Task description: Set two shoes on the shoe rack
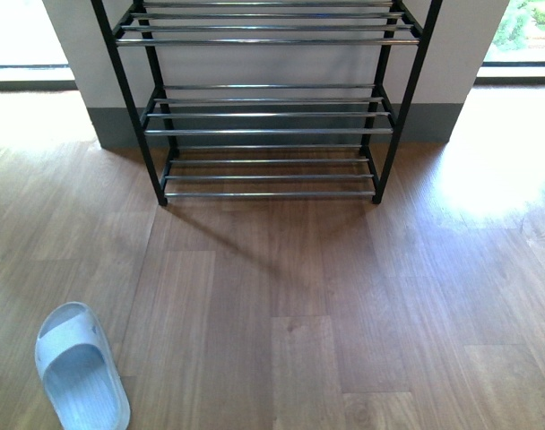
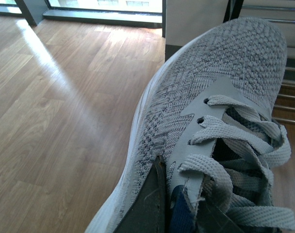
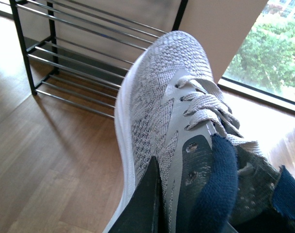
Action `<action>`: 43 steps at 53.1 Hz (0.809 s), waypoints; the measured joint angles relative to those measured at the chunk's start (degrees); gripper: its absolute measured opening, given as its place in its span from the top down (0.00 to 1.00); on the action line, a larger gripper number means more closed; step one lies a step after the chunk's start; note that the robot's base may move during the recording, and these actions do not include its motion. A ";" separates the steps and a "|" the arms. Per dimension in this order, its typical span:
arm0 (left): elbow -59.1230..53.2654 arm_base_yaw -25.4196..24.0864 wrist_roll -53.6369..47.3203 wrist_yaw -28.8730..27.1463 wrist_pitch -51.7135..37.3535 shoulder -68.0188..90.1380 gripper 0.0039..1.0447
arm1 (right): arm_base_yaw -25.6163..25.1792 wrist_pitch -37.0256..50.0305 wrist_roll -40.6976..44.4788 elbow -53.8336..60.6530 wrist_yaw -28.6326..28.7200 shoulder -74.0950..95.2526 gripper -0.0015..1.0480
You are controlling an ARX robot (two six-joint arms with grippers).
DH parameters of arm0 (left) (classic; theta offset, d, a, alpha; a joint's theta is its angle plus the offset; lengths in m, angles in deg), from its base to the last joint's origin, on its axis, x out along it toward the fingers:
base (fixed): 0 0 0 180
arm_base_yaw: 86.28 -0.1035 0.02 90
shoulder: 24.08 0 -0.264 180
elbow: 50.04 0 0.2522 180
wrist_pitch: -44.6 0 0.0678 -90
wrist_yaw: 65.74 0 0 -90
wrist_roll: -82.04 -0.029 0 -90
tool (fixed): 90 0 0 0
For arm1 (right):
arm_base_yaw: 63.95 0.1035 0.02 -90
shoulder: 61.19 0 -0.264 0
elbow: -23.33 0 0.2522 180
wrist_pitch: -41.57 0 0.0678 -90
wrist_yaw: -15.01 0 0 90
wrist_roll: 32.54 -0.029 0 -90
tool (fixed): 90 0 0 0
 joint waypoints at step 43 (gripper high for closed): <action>-0.07 0.13 -0.07 0.68 0.02 -0.13 0.99 | -0.02 0.00 0.00 0.00 -0.68 -0.04 0.99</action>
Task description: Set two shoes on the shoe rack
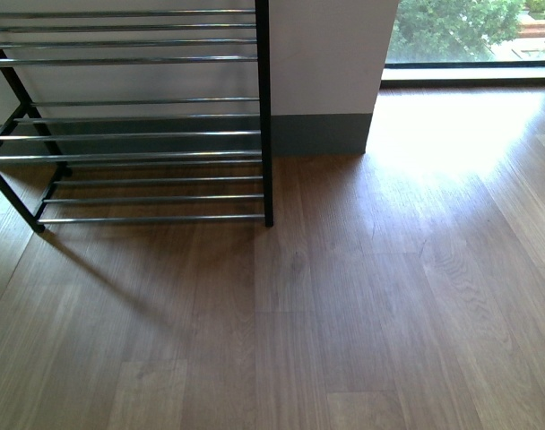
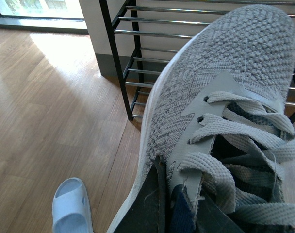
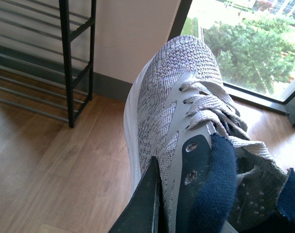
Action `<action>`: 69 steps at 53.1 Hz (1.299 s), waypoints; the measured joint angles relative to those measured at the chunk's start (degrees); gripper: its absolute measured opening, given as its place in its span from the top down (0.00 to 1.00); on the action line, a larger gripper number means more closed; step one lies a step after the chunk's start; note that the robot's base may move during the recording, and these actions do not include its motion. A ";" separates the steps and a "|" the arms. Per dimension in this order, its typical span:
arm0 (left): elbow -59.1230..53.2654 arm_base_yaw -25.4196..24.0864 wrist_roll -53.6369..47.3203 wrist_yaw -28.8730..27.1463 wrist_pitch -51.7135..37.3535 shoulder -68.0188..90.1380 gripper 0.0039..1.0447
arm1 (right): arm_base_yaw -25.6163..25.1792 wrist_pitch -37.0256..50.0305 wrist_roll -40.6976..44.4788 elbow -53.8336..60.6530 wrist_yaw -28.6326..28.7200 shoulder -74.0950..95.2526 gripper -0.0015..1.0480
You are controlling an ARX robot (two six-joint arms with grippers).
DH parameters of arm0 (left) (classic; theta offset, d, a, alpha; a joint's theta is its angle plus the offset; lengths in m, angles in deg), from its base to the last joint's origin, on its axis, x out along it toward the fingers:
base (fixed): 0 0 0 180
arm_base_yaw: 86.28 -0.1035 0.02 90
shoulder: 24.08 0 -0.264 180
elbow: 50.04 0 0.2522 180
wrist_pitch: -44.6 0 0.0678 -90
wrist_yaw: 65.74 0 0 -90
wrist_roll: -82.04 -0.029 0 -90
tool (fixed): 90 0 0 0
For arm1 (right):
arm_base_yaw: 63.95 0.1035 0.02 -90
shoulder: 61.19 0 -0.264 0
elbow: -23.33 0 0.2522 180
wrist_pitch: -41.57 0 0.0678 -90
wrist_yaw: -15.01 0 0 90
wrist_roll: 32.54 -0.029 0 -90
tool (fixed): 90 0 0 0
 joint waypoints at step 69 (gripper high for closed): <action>0.00 -0.20 -0.04 -0.83 0.00 0.04 0.99 | 0.00 0.00 0.00 0.04 0.81 0.00 0.99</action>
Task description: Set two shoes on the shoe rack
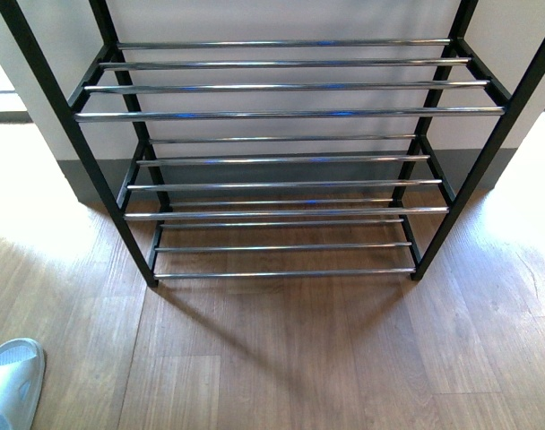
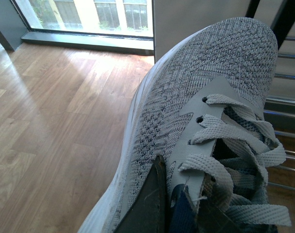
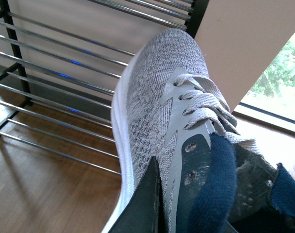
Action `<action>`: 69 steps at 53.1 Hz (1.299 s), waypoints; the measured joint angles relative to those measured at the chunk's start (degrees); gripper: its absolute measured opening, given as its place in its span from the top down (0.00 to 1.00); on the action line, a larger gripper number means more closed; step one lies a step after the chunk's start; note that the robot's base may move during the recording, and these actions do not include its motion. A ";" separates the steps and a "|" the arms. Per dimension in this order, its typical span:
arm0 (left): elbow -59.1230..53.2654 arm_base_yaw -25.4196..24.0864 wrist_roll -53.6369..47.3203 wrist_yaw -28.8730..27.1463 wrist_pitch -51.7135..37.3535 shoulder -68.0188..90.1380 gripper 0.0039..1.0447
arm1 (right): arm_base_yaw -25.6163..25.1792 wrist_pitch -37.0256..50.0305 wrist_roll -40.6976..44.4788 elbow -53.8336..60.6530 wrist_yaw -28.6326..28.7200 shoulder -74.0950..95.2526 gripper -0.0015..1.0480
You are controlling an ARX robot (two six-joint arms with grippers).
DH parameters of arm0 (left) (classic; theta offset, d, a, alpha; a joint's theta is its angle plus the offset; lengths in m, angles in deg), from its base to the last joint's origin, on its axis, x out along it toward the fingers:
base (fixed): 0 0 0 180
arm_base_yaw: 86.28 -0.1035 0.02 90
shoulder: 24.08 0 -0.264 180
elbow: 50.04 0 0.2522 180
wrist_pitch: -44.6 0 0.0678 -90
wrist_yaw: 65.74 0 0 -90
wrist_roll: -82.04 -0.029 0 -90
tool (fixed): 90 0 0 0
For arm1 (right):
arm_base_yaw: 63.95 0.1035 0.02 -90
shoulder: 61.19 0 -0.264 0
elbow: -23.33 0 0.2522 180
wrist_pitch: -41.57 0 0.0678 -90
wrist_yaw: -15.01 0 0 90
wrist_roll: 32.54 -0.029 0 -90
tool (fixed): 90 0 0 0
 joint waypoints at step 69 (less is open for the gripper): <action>-0.22 0.09 -0.09 0.63 0.00 0.07 0.99 | 26.05 39.60 -17.79 -11.52 -21.75 42.21 0.99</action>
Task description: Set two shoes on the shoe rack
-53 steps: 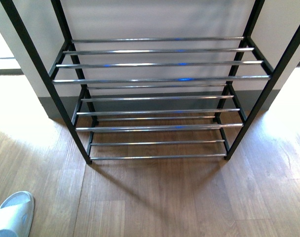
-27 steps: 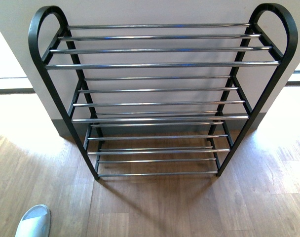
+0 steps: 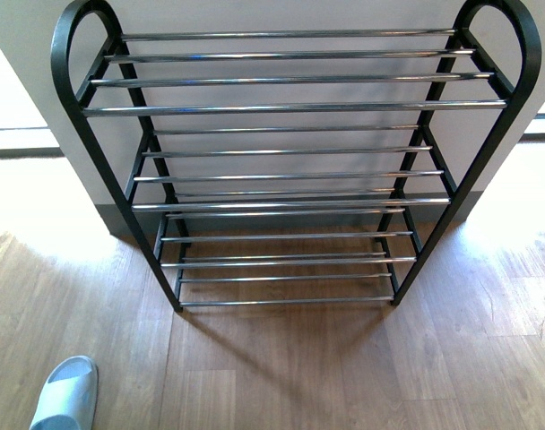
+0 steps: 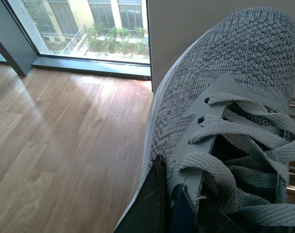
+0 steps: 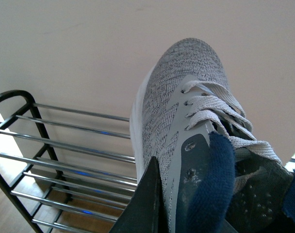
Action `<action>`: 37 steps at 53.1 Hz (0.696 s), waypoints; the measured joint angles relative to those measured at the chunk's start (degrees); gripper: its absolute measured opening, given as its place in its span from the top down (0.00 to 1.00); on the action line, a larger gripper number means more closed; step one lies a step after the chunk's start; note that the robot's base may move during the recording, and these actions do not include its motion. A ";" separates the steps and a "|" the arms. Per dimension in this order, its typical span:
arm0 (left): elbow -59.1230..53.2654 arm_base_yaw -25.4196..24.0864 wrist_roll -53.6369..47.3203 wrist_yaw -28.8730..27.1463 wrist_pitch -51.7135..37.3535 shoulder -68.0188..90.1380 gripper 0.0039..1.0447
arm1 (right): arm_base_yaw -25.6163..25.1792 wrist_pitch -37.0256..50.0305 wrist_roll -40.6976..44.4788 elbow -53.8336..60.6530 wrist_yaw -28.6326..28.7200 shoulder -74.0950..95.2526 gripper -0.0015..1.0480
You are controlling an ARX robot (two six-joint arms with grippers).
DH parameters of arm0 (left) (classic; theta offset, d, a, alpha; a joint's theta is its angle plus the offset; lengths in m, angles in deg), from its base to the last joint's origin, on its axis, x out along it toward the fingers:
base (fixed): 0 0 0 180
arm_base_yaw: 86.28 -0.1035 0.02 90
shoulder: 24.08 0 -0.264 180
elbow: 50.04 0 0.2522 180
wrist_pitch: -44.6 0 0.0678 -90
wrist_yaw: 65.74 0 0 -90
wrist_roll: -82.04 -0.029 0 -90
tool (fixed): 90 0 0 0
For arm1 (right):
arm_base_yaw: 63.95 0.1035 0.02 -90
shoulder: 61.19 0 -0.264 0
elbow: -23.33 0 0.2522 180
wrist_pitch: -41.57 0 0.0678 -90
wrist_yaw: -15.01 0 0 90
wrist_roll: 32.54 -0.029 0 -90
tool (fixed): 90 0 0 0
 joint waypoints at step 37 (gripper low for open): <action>0.00 -0.02 -0.02 -0.02 0.00 0.00 0.99 | 4.74 -0.35 4.50 -29.68 -10.25 45.97 0.99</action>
